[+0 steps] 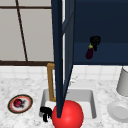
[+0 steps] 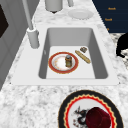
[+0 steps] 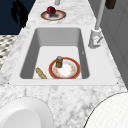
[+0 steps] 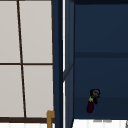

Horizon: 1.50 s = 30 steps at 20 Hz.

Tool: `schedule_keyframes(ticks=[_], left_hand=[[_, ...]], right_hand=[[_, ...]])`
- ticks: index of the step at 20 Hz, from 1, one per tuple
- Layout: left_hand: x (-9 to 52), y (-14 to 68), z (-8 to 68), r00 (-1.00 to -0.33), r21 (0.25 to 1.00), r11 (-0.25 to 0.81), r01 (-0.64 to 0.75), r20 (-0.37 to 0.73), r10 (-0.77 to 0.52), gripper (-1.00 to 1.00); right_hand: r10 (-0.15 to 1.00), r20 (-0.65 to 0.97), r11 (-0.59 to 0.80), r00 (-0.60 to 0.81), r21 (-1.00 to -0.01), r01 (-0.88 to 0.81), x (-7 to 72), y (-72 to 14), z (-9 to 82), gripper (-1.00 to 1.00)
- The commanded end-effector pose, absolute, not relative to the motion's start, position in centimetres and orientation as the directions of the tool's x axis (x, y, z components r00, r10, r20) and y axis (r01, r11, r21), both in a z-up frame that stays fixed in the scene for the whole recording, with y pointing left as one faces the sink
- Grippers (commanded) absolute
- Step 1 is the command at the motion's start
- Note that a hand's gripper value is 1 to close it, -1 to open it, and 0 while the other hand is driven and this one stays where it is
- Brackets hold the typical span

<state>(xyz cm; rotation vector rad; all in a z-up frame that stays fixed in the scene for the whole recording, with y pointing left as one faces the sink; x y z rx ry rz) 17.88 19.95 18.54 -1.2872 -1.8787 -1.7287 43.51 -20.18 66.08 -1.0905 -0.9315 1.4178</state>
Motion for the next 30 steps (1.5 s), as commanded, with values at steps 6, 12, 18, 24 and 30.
schedule_keyframes(ticks=[6,12,18,24,30], left_hand=[[17.9,20.0,18.5,-0.563,0.653,-0.114,0.748,0.717,0.411,0.0],[17.9,20.0,18.5,-0.563,0.653,-0.114,0.748,0.717,0.411,0.0],[17.9,20.0,18.5,-0.563,0.653,-0.114,0.748,0.717,0.411,0.0],[17.9,20.0,18.5,-0.563,0.653,-0.114,0.748,0.717,0.411,0.0],[17.9,20.0,18.5,-0.563,0.653,-0.114,0.748,0.717,0.411,0.0]], right_hand=[[0.991,-0.132,-0.12,0.026,-0.952,-0.282,49.2,-21.5,65.1,1.0],[0.99,-0.137,-0.126,0.017,-0.95,-0.287,53.7,-22.2,64.8,1.0],[0.988,-0.151,-0.142,0.019,-0.958,-0.249,57.6,-23.3,64.7,1.0],[0.987,-0.161,-0.157,0.012,-0.971,-0.179,60.0,-25.1,65.1,-1.0],[0.991,-0.132,-0.128,0.021,-0.983,-0.132,54.7,-25.1,66.3,-1.0]])
